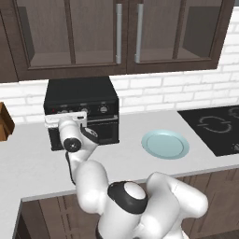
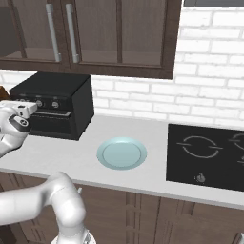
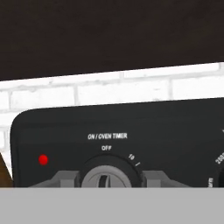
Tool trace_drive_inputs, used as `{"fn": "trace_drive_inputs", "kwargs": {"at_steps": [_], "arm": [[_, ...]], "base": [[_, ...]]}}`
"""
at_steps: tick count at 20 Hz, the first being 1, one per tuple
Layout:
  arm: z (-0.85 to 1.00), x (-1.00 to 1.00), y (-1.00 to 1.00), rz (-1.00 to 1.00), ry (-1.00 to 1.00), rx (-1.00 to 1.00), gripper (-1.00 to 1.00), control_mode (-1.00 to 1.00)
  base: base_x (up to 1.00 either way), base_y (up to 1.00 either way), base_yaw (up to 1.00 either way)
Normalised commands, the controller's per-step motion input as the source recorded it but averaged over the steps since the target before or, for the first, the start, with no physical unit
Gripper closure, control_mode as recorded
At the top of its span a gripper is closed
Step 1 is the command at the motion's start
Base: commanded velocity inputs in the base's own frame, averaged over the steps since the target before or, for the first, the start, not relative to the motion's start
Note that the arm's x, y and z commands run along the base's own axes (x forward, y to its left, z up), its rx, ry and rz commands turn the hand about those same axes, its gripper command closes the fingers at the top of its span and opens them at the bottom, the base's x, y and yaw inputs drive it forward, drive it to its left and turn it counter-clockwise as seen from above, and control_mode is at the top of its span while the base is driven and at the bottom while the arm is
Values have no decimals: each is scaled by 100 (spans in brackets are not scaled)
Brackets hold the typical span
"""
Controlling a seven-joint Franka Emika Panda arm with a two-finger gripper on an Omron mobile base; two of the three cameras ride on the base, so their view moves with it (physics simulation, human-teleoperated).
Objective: Pick up the kebab skewer and baguette bread, and place them inside the toaster oven. Close the toaster oven door and start by setting the timer.
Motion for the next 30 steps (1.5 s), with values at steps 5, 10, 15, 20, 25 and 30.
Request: {"fn": "trace_drive_inputs", "kwargs": {"at_steps": [5, 10, 15, 20, 25, 30], "arm": [[0, 0, 12, -8, -2, 0, 100, -100], [0, -2, 15, -13, -1, 0, 100, -100], [0, -2, 13, -12, 0, 0, 100, -100], [0, -1, 3, -8, 0, 0, 100, -100], [0, 0, 0, 0, 0, 1, 100, -100], [0, 0, 0, 0, 0, 6, 100, -100]], "base": [[0, 0, 0], [0, 0, 0], [0, 0, 0], [0, 0, 0], [0, 0, 0], [0, 0, 0]]}}
